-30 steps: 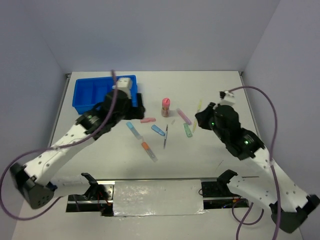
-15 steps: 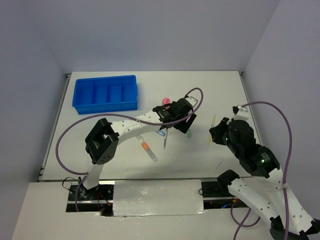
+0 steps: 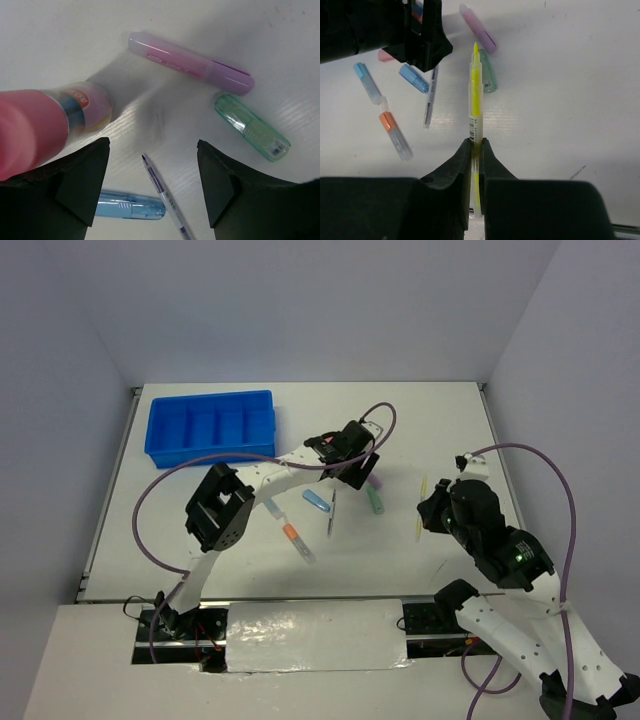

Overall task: Sort the stationery into containers
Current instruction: Close the pen cap on the pen.

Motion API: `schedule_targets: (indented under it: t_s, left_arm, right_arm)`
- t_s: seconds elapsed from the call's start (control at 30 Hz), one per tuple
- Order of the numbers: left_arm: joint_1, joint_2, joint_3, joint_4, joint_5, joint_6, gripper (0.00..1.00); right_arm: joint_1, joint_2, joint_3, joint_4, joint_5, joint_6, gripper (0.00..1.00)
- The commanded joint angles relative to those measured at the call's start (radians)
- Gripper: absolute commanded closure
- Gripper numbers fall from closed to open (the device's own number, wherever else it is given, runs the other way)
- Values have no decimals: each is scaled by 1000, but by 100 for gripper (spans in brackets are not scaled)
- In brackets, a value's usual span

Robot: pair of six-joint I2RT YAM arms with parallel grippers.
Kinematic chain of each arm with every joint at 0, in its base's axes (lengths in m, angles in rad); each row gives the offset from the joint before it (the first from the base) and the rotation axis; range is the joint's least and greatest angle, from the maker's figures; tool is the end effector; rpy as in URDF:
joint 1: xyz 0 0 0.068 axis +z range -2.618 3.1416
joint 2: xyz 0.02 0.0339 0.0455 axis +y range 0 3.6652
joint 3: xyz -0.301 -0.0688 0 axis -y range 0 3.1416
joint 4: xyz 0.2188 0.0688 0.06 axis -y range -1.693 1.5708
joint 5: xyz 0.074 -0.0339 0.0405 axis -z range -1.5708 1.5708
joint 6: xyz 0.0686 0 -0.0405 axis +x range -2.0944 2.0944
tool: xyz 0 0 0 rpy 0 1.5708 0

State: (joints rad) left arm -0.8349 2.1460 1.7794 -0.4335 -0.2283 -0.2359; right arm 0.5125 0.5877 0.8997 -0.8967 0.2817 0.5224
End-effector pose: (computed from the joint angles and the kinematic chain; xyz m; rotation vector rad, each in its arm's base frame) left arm 0.3522 -0.3658 0.2426 0.5905 2.2839 -0.2553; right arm 0.0756 0.0206 0.3274 0.1735 2.1379 0.3049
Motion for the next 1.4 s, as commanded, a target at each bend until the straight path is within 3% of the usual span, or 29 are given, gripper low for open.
schedule_targets:
  t_s: [0.0, 0.67, 1.37]
  left_arm:
    - [-3, 38, 43, 13, 34, 44, 18]
    - [39, 150, 100, 9, 107, 27, 30]
    - [39, 132, 6, 32, 90, -13, 40]
  right_arm:
    - [-3, 24, -21, 47, -16, -30, 100]
    - [-3, 84, -13, 93, -58, -73, 100]
    - [-2, 55, -25, 87, -61, -78, 100]
